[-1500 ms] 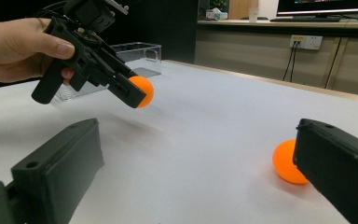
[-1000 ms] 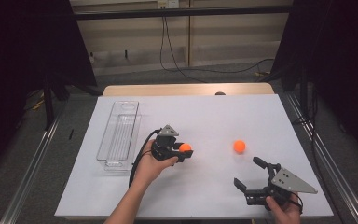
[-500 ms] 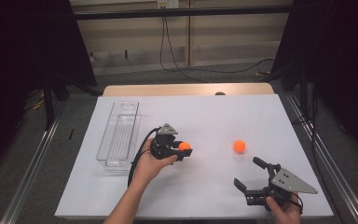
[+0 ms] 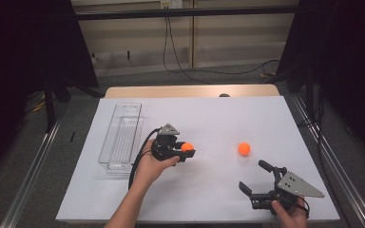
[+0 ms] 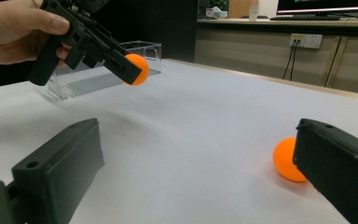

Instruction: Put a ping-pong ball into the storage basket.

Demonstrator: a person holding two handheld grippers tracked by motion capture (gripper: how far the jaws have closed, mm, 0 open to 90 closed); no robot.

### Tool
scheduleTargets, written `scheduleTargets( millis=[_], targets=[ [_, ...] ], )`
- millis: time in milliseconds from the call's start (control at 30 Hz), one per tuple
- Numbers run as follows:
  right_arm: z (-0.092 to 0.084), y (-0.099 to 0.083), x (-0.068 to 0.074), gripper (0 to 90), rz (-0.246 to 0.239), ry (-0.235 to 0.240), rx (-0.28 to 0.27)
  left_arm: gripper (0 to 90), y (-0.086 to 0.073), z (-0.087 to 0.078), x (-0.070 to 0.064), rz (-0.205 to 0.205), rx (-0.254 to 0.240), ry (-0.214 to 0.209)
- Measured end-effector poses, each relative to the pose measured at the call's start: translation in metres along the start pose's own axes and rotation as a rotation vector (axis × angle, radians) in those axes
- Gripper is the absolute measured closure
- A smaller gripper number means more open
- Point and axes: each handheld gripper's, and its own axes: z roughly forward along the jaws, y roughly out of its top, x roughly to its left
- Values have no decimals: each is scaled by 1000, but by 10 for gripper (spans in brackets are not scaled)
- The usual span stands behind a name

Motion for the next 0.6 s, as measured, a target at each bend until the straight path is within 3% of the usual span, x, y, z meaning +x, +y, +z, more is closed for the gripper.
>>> scheduleTargets(
  millis=[600],
  targets=[
    [2, 0, 0, 10, -7, 11, 4, 509, 3, -13, 7, -20, 0, 15]
  ],
)
